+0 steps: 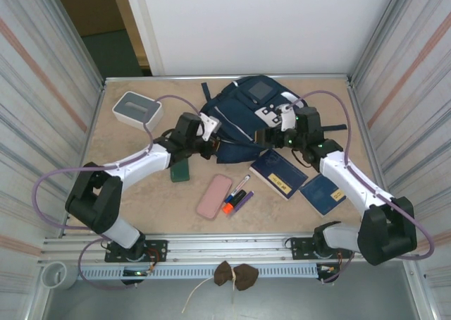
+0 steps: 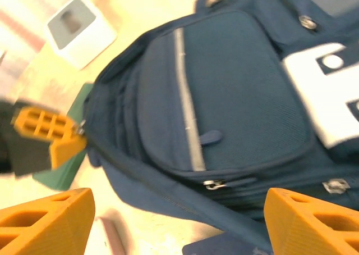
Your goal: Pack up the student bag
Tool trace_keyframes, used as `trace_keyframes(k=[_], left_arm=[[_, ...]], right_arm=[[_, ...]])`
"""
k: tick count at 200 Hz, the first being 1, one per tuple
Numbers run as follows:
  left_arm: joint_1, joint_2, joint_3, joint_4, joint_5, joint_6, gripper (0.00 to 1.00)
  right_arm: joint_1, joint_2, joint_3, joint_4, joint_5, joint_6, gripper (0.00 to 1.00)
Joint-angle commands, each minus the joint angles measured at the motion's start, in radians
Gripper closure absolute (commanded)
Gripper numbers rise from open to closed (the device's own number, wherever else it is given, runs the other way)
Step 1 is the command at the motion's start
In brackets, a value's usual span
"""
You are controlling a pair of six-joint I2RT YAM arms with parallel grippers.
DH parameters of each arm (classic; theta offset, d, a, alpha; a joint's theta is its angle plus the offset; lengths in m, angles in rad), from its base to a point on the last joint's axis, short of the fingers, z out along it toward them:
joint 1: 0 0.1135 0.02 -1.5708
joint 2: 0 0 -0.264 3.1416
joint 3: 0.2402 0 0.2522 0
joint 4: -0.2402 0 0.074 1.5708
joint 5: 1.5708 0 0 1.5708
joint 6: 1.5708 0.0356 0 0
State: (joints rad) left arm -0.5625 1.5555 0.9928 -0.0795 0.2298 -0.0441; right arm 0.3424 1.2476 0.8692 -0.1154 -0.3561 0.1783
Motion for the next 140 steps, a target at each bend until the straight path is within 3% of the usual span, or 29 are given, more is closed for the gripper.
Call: trace_keyframes(k=[1, 37, 82, 121, 140], left_arm=[[0.027, -0.058, 0.081, -0.041, 0.122, -0.057, 1.0], [0.035, -0.053, 0.126, -0.058, 0.167, -0.07, 1.0], [0.035, -0.046, 0.154, -0.08, 0.177, -0.073, 1.0], [0.04, -0.062, 0.151, -0.1, 0.124, -0.078, 1.0], [0.068, -0.076, 0.134, -0.108, 0.069, -0.106, 1.0]], right_arm=[[0.051, 0.003, 0.003, -0.013, 0.017, -0.24, 0.2], [0.138, 0.124, 0.074, 0.0, -0.001, -0.346, 0.18], [0.206, 0.315, 0.191, 0.031, -0.012, -0.383, 0.27], [0.213, 0.37, 0.224, 0.004, 0.07, -0.414, 0.8], [0.197, 0.335, 0.213, -0.012, 0.091, -0.439, 0.89]])
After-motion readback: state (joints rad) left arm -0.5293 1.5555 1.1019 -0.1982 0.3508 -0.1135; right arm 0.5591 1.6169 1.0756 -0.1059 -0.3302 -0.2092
